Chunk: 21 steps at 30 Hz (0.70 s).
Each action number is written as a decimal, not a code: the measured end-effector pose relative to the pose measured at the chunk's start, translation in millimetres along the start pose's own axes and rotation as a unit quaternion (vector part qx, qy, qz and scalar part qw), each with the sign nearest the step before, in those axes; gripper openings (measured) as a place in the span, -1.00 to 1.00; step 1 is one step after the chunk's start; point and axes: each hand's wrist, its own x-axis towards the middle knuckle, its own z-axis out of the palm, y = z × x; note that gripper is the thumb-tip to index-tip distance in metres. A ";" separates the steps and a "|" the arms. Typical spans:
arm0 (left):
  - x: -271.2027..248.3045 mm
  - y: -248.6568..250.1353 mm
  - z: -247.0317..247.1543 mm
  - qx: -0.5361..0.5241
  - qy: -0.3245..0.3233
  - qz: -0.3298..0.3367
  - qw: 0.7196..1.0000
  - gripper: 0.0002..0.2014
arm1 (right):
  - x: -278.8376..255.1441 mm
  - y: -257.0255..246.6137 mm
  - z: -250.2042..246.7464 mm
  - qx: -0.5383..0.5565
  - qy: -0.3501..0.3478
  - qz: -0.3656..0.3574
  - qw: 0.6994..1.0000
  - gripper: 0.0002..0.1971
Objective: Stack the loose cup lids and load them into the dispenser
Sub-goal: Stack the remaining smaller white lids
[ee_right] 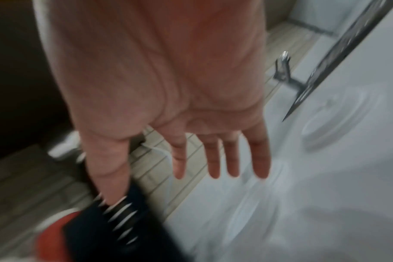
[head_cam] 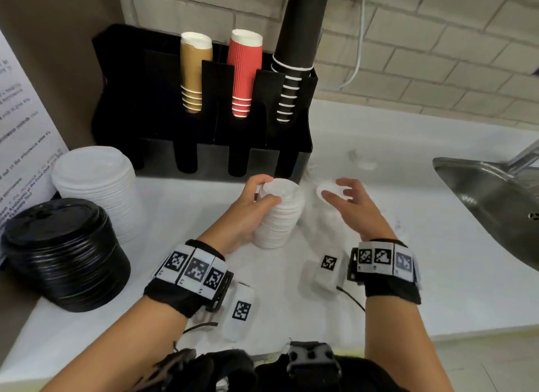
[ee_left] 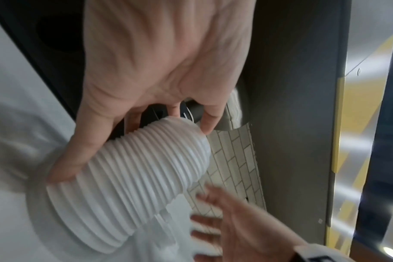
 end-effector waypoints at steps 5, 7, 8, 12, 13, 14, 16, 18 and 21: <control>7.0 -0.4 9.1 0.024 0.007 0.021 0.999 -0.69 | 34.7 23.4 -45.3 -0.260 0.045 0.208 0.942 -0.34; 8.8 -0.7 11.3 0.036 0.002 0.031 0.999 -0.71 | 38.4 29.4 -54.2 -0.298 0.040 0.221 0.928 -0.40; 9.7 -0.6 11.9 0.041 -0.001 0.034 0.999 -0.73 | 38.5 31.8 -56.8 -0.324 0.028 0.210 0.922 -0.47; 12.2 -1.0 13.9 0.044 -0.005 0.036 0.998 -0.76 | 39.7 31.6 -63.0 -0.357 -0.001 0.183 0.916 -0.60; 12.7 -2.2 14.5 0.046 -0.002 0.039 0.998 -0.74 | 39.4 30.1 -63.8 -0.352 -0.003 0.181 0.918 -0.59; 13.5 -3.7 15.0 0.054 0.002 0.045 0.998 -0.69 | 39.3 28.3 -63.9 -0.351 -0.005 0.179 0.919 -0.58; 14.5 -7.2 15.9 0.078 0.013 0.063 0.995 -0.58 | 38.8 28.4 -63.9 -0.356 -0.007 0.181 0.917 -0.59; 15.7 -10.5 16.5 0.111 0.029 0.088 0.989 -0.51 | 38.6 28.5 -63.8 -0.363 -0.005 0.183 0.914 -0.64; 15.8 -12.7 16.7 0.159 0.068 0.131 0.976 -0.48 | 40.2 25.6 -65.4 -0.345 0.010 0.186 0.920 -0.61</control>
